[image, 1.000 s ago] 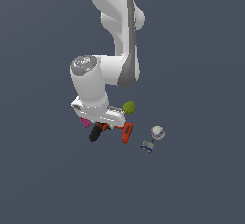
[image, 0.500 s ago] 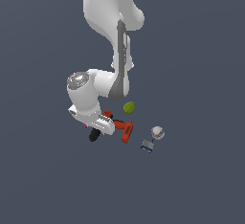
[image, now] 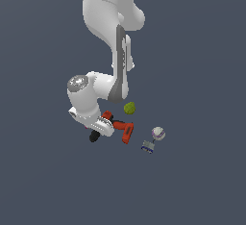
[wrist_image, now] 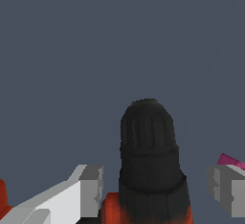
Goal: Pick up a designated object from a clutter of objects.
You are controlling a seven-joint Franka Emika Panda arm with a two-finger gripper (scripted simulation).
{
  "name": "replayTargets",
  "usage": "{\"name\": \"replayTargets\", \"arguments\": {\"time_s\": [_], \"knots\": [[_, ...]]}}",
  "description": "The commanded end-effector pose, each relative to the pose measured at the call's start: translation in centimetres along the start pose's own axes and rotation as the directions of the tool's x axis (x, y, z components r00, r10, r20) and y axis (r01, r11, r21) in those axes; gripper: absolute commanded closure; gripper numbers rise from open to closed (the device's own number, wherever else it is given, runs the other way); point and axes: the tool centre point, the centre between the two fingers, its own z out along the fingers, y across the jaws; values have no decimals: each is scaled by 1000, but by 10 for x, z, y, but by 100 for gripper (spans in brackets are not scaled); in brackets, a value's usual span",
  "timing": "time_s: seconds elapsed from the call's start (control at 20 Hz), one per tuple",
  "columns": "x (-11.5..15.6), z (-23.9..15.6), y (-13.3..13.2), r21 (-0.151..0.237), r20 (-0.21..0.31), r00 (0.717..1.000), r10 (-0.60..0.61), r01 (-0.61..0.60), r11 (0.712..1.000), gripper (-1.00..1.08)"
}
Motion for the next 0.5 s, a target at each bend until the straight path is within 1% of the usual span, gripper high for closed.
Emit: {"name": "replayTargets", "arguments": {"time_s": [0.0, 0.25, 0.45], "knots": [[0, 5, 0, 0, 0, 1000, 1, -1, 1000, -60], [-1, 24, 1, 0, -1, 1000, 2, -2, 1000, -60], [-1, 29, 1, 0, -1, 1000, 3, -3, 1000, -60]]}}
